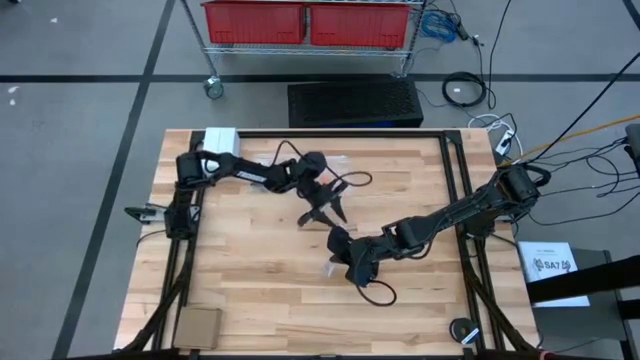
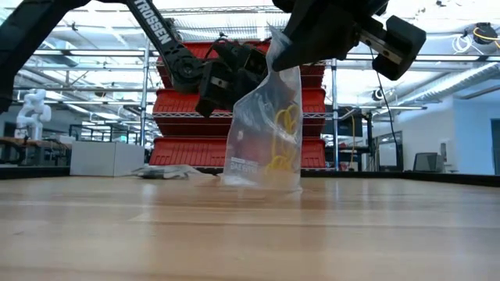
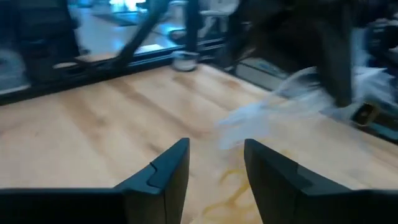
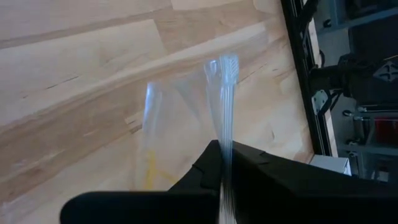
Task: Sort rubber bands
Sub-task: Close the bottom transparent zip bag
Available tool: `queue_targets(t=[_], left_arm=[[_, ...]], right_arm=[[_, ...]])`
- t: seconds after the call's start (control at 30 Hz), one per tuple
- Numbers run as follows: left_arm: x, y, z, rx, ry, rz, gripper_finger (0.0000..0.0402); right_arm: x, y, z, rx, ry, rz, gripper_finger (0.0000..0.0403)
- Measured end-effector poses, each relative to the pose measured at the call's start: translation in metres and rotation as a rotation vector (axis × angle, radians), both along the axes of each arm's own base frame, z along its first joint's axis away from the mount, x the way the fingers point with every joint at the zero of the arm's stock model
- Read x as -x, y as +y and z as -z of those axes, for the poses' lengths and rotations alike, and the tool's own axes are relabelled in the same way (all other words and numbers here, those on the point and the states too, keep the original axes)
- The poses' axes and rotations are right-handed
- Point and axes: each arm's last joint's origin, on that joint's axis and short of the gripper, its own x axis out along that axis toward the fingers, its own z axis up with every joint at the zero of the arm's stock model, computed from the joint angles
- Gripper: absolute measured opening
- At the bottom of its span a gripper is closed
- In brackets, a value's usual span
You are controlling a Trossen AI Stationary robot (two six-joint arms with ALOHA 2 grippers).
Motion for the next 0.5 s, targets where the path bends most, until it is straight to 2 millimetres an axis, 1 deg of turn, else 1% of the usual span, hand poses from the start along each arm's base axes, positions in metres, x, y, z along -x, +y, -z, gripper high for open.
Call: queue_targets(t=[0.2, 0.33, 0.4, 0.5], left_arm=[[-0.003, -0.02, 0.0, 0.002, -0.019, 0.092, 0.016], [-0.005, -0.027, 0.0, -0.033, -0.067, 0.129, 0.0158], [-0.005, -0.027, 0.0, -0.039, -0.075, 0.131, 0.0147], [-0.004, -0.024, 0.0, -0.05, -0.07, 0.1, 0.0111]], right_arm=[[0.0, 0.0, 0.0, -0.001, -0.001, -0.002, 0.0], [0.0, 0.0, 0.0, -0.007, -0.001, 0.005, 0.0], [0.0, 0.001, 0.0, -0.012, 0.001, 0.009, 0.0], [0.001, 0.001, 0.0, -0.022, 0.005, 0.018, 0.0]])
